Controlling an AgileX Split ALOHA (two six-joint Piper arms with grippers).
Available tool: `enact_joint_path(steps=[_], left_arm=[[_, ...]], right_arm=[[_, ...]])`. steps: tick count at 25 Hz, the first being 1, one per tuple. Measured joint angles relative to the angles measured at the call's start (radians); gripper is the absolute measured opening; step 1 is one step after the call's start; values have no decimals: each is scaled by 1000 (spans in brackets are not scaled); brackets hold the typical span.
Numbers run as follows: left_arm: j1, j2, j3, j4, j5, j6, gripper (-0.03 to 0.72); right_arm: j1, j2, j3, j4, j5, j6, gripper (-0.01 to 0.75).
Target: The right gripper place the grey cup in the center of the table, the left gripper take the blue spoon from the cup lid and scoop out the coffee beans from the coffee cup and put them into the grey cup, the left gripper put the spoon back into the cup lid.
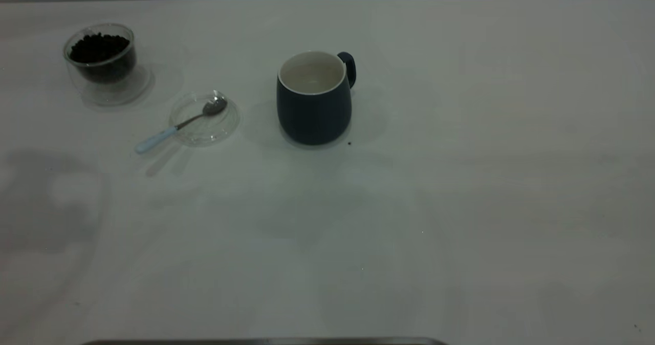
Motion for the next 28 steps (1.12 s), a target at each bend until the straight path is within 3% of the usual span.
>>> enact_joint_path(steps=[5, 11, 20, 28], left_arm=[[-1, -134, 40, 29, 0, -110, 593], [-6, -451, 229, 29, 0, -168, 593], [-180, -898, 530, 121, 0, -167, 592], [-200, -1114, 610, 158, -25, -215, 592]], right_arm=[[0, 0, 0, 0, 0, 0, 462], [0, 0, 0, 0, 0, 0, 462], [0, 0, 0, 0, 0, 0, 462], [0, 0, 0, 0, 0, 0, 462]])
